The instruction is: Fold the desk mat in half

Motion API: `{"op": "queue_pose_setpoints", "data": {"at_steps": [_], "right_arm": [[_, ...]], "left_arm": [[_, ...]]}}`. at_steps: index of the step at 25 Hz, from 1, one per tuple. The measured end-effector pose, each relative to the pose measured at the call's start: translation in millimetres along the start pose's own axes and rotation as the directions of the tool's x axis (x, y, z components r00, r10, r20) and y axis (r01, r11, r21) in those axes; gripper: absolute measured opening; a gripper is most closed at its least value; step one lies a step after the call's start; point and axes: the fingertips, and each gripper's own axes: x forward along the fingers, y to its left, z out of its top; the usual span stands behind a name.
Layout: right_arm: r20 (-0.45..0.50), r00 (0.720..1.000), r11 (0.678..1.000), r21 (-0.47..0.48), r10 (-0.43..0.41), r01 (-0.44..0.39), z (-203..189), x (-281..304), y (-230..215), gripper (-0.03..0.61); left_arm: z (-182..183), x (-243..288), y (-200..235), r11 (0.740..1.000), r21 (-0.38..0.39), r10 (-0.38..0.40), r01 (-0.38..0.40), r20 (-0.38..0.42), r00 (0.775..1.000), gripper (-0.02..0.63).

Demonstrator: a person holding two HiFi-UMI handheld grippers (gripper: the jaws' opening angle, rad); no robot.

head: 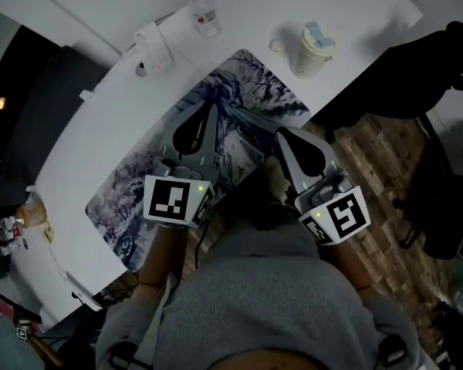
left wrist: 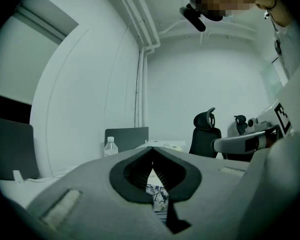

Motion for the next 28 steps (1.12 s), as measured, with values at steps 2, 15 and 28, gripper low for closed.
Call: {"op": "queue_pose_setpoints", "data": {"at_steps": [2,15,28], "right_arm": [[-0.002,1.000,1.000,0.003,-0.020,0.020,-1,-2,-8,0.000],[-0.054,0.982,0.983,-0.006,-0.183,0.183,-24,-5,-66,0.009],[-0.212,0.931,0.953,-0.003,-0.297,0.303,-96,-4,-122,0.146]], "left_arm": [[1,9,-2,1.000,0.006,-0.019,0.019,0.000,1.000,-0.002],[-33,75,-8,0.964,0.142,-0.198,0.226,-0.187,0.962,0.041],[-97,146,23,0.916,0.140,-0.298,0.376,-0.390,0.871,0.193]]}}
